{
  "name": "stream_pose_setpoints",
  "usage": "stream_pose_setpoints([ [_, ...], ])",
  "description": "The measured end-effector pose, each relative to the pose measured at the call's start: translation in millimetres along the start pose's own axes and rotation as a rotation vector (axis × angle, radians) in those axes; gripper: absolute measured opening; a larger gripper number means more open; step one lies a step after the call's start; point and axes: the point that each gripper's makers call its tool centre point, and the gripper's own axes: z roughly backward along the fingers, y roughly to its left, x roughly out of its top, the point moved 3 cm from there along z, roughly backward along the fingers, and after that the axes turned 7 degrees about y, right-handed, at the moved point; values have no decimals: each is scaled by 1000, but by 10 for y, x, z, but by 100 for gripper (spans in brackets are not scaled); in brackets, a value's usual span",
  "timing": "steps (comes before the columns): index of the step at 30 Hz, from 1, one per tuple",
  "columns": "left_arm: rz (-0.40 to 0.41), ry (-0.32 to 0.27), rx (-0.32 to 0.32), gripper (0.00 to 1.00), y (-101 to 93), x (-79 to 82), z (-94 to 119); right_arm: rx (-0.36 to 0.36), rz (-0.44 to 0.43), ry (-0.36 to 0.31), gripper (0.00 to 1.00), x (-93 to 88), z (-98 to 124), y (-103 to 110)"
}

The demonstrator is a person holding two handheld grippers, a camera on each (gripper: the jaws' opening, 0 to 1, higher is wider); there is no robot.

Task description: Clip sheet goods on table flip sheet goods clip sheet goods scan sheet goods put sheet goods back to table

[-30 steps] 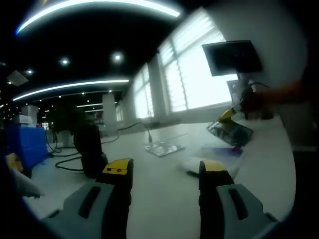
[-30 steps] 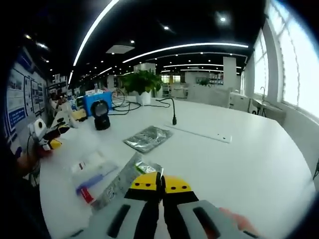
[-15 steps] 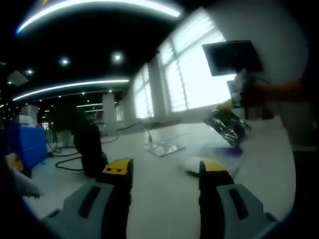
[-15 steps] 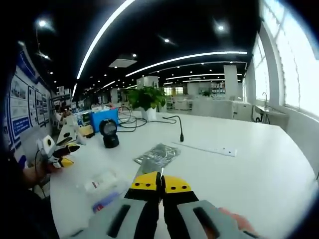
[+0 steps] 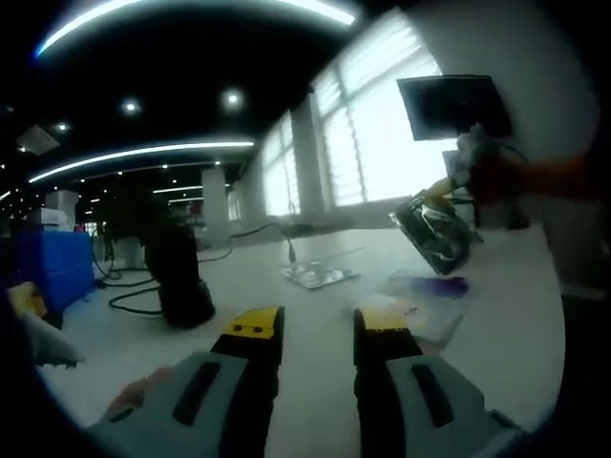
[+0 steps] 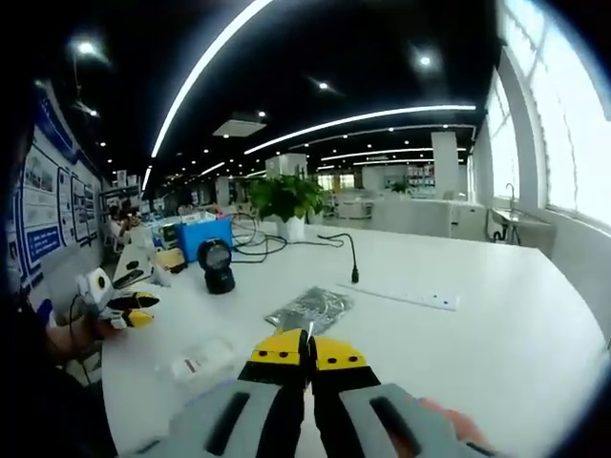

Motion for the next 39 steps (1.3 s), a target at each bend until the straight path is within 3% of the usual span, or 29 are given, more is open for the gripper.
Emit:
stream_pose_setpoints([
  [7, 7, -8, -2, 14, -2, -2, 1, 9, -20, -41, 0, 135, 7, 39],
  [13, -24, -2, -9, 23, -15, -13, -9, 10, -7, -57, 0, 221, -12, 140],
  [39, -13, -1, -1, 28, 1, -9, -6, -6, -46, -138, 0, 537, -161, 167],
])
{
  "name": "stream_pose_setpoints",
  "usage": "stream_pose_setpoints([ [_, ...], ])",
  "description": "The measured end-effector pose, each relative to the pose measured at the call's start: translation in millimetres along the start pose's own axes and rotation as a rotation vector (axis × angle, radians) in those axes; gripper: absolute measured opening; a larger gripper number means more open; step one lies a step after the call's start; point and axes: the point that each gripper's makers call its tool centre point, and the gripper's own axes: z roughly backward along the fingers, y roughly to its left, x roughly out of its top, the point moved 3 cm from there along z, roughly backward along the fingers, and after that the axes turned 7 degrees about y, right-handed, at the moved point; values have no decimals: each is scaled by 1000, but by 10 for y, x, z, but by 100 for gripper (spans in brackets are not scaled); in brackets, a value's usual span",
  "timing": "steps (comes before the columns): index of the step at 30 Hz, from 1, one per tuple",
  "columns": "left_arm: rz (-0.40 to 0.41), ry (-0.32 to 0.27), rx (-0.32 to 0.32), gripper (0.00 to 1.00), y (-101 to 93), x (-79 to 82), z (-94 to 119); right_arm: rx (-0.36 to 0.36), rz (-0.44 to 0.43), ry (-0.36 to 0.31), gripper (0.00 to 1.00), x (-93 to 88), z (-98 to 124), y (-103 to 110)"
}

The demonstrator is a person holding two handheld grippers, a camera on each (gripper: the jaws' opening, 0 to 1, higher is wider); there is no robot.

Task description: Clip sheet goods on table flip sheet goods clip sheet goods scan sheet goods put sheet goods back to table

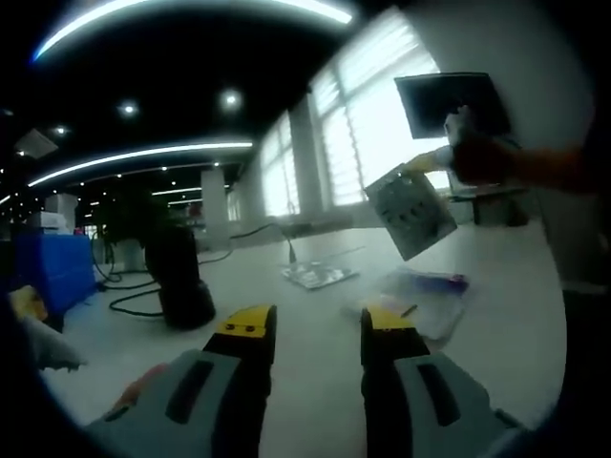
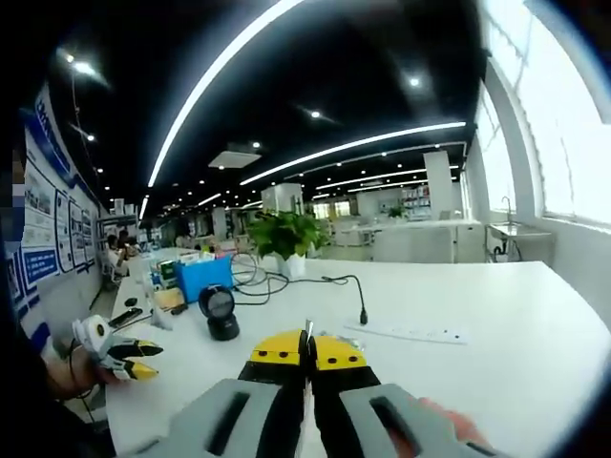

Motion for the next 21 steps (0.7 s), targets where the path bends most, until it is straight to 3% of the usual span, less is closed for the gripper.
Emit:
stream_pose_setpoints([
  [12, 53, -9, -9, 12, 6, 20, 21, 8, -31, -28, 0, 141, -143, -6],
  [16, 7, 3, -8, 18, -19, 8, 13, 8, -30, -26, 0, 166, -218, 24],
  [21, 10, -1, -9, 22, -10, 20, 21, 8, -55, -44, 0, 236, -276, 30],
])
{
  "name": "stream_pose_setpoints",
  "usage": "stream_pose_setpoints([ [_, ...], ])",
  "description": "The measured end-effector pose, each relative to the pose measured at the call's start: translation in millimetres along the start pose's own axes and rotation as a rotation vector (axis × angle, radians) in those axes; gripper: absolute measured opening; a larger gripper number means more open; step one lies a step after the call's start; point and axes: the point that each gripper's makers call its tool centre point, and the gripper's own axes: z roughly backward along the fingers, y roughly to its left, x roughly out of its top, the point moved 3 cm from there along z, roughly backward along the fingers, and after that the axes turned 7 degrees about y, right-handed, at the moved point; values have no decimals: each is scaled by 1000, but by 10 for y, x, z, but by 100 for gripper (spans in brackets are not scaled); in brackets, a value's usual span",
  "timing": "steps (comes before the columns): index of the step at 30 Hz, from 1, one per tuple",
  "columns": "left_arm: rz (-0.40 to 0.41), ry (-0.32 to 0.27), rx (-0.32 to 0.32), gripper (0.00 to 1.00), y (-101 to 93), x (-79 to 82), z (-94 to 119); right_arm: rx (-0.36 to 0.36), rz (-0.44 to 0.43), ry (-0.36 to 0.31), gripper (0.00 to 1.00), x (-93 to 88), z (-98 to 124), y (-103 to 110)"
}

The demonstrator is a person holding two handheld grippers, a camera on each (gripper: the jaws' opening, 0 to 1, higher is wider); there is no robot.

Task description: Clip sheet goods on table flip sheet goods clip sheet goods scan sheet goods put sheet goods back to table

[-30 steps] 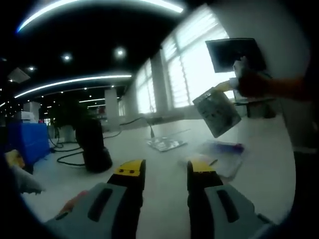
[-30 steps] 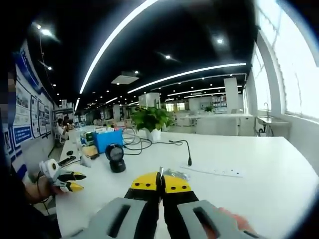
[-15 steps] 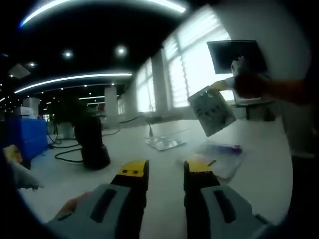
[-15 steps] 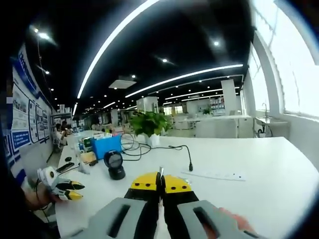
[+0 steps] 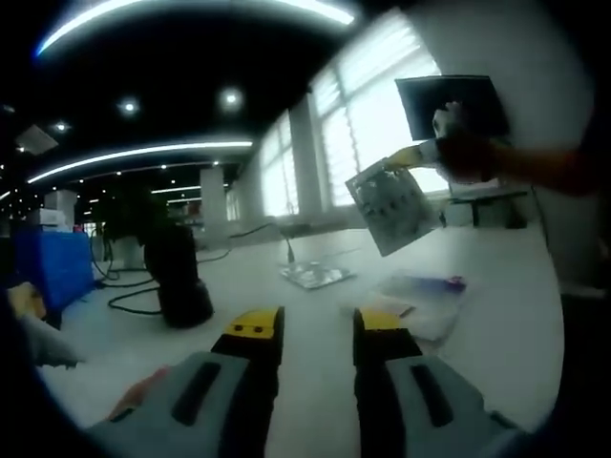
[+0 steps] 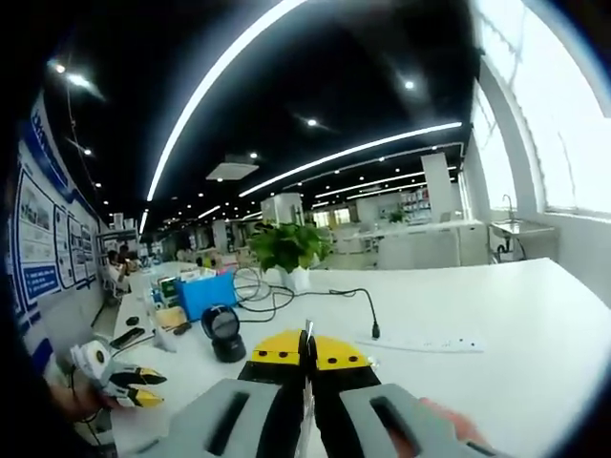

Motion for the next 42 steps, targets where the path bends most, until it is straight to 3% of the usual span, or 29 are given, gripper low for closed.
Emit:
stream_pose_setpoints([
  [10, -4, -4, -9, 24, -16, 7, -6, -44, -9, -28, 0, 107, -107, -51],
  [12, -7, -6, -12, 25, -23, 11, -5, -31, -48, -35, 0, 105, -139, -15],
  [17, -8, -24, -26, 26, -49, 39, 3, -53, -46, -28, 0, 87, -196, -18],
  [26, -6, -37, -15, 22, -21, 54, 7, -58, -88, -28, 0, 70, -343, 88],
  [34, -1, -39, -13, 24, -4, 48, 5, -42, -38, -35, 0, 168, -527, 317],
  [42, -5, -32, -12, 26, 0, 27, -2, -72, -60, -54, 0, 217, -677, 326],
])
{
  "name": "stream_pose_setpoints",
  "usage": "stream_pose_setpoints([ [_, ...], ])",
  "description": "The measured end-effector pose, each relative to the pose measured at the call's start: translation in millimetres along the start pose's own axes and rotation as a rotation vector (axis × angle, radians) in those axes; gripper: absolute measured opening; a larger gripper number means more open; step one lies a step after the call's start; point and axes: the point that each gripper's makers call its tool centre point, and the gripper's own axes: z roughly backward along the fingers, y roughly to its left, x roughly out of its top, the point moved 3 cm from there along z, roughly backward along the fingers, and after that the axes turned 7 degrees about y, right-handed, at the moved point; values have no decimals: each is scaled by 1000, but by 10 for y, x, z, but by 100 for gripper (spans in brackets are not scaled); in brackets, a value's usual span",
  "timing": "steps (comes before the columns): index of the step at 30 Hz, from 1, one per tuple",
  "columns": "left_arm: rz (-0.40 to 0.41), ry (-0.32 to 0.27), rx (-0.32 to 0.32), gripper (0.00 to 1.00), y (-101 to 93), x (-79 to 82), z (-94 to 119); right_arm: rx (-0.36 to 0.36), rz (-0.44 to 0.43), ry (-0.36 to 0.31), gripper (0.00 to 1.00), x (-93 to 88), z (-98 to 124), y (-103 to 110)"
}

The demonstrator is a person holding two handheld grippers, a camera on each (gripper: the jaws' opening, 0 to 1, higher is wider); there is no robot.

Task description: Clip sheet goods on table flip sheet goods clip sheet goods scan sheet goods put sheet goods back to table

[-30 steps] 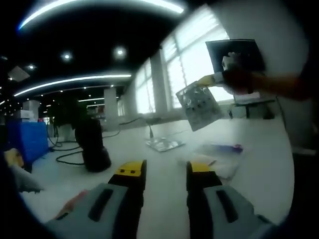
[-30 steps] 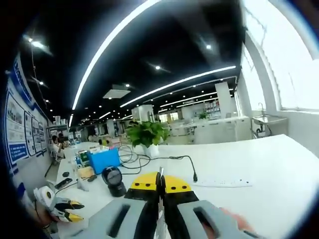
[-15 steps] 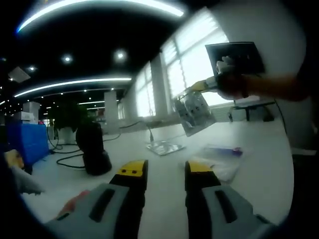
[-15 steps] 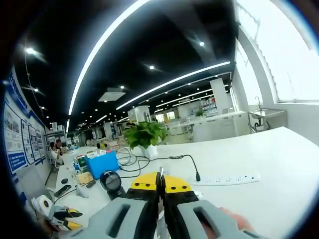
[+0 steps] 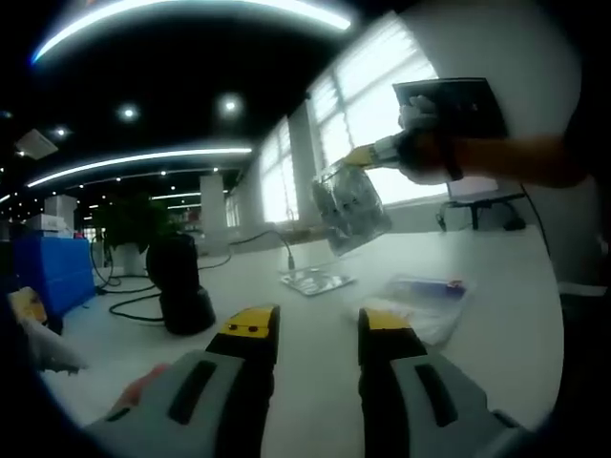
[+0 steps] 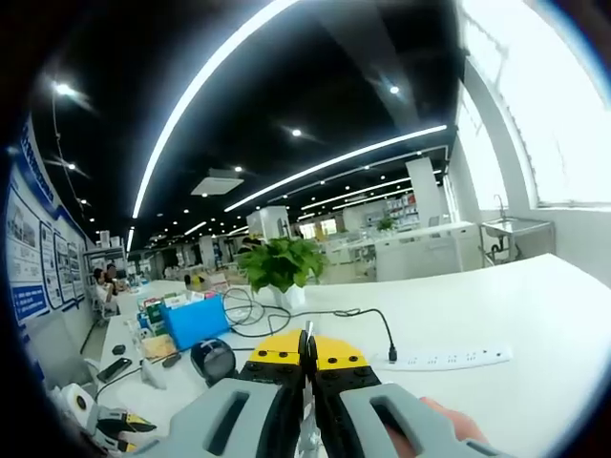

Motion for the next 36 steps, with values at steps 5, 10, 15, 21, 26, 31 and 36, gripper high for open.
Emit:
stream_pose_setpoints([
  [5, 0, -5, 3, 27, -2, 7, 7, -30, -16, -12, 0, 12, -129, -1],
  [10, 4, -3, 1, 27, -3, 5, 7, -39, -16, -18, 0, -9, -244, 22],
  [15, 7, -2, -4, 27, -12, 7, 9, -44, -43, -24, 0, -46, -354, 36],
  [21, 8, 0, -4, 27, -7, 3, 8, -58, -63, -38, 0, -67, -449, 37],
  [26, 12, 4, -1, 28, -1, -4, 7, -114, -69, -53, 0, -89, -537, -6],
  [31, 16, 9, -1, 28, 5, -12, 4, -134, -62, -73, 0, -55, -631, 43],
  [36, 19, 9, 0, 28, 8, -13, 3, -131, -77, -97, 0, -22, -695, 96],
])
